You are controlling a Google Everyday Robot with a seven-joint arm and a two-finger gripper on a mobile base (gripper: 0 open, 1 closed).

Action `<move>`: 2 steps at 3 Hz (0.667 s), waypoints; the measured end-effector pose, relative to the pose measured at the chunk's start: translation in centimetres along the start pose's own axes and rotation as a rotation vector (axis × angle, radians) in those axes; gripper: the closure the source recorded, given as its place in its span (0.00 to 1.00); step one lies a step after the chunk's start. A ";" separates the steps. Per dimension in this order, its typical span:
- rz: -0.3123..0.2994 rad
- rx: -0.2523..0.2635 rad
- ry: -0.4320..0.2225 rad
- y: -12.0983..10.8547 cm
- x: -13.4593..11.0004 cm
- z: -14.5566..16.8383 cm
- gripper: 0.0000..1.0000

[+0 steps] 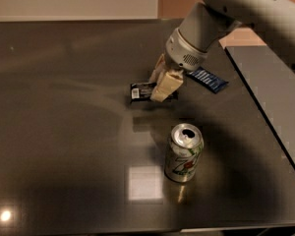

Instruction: Move rxbar chocolate near 7up can

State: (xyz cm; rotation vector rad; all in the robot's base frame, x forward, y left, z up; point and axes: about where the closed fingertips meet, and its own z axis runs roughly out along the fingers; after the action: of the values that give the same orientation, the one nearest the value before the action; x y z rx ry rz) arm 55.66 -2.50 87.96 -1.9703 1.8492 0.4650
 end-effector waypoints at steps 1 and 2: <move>-0.012 -0.027 0.025 3.2 2.6 -1.5 1.00; -0.022 -0.068 0.049 5.9 5.4 -2.5 1.00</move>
Offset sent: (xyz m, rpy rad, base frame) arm -0.0882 -0.1014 -0.0145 -0.0900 0.0842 0.0815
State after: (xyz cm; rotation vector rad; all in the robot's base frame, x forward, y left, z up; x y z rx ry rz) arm 50.05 -8.68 87.13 -2.0618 1.8623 0.4827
